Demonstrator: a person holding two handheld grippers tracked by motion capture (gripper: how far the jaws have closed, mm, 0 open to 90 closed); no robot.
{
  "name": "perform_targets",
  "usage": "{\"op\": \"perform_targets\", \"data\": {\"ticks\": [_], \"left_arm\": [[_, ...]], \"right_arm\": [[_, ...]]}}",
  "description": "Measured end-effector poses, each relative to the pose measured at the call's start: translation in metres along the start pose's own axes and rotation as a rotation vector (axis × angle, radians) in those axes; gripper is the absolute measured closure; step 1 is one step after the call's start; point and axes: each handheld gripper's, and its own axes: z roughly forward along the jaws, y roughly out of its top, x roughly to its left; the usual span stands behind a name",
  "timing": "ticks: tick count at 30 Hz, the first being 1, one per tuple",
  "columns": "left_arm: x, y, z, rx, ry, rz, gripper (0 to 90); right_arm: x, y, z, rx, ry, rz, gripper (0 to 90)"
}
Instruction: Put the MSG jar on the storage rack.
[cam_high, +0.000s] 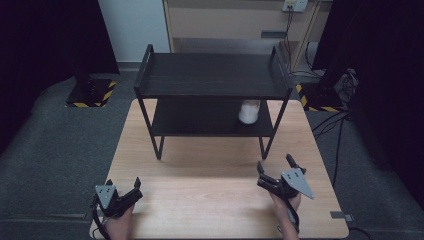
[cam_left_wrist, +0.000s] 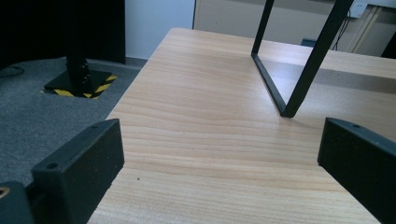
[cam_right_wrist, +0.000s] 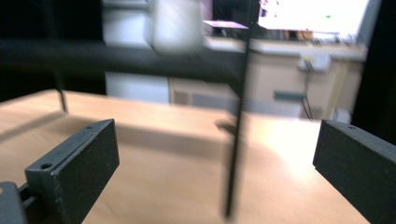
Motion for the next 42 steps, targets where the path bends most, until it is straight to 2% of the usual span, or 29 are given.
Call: {"op": "perform_targets", "data": {"ticks": [7, 8, 10, 13, 15, 16, 18, 23, 27, 32, 37, 42], "left_arm": [[0.0, 0.001, 0.0, 0.004, 0.002, 0.0, 0.0], [0.0, 0.001, 0.0, 0.005, 0.002, -0.001, 0.0], [-0.001, 0.001, 0.0, 0.008, 0.003, 0.0, 0.0], [-0.001, 0.001, 0.0, 0.008, 0.003, 0.001, 0.0], [0.0, 0.001, 0.0, 0.005, -0.001, 0.0, 0.0], [0.001, 0.0, 0.0, 0.001, -0.008, 0.001, 0.0], [0.001, 0.0, -0.001, -0.003, -0.016, 0.003, 0.0], [-0.002, -0.001, -0.001, -0.007, -0.01, 0.028, 0.0], [-0.004, -0.001, 0.0, -0.001, -0.009, 0.05, 0.0], [-0.004, 0.0, 0.0, 0.004, -0.008, 0.038, 0.0], [-0.002, 0.001, 0.0, 0.006, -0.009, 0.018, 0.0], [-0.002, 0.001, 0.0, 0.006, -0.01, 0.017, 0.0]], "right_arm": [[-0.032, -0.021, -0.027, 0.075, -0.106, 0.023, 0.6], [-0.039, -0.025, -0.031, 0.093, -0.133, 0.033, 0.6], [-0.043, -0.027, -0.032, 0.102, -0.143, 0.042, 0.6], [-0.054, -0.036, -0.036, 0.117, -0.176, 0.086, 0.6], [-0.055, -0.041, -0.037, 0.099, -0.227, 0.152, 0.7], [-0.054, -0.044, -0.038, 0.072, -0.25, 0.175, 0.6], [-0.053, -0.044, -0.037, 0.073, -0.271, 0.192, 0.6], [-0.05, -0.044, -0.037, 0.081, -0.278, 0.17, 0.6], [-0.052, -0.045, -0.037, 0.075, -0.271, 0.189, 0.6], [-0.052, -0.045, -0.037, 0.075, -0.275, 0.206, 0.6], [-0.052, -0.044, -0.037, 0.084, -0.264, 0.192, 0.6], [-0.051, -0.044, -0.037, 0.086, -0.268, 0.195, 0.6]]}}
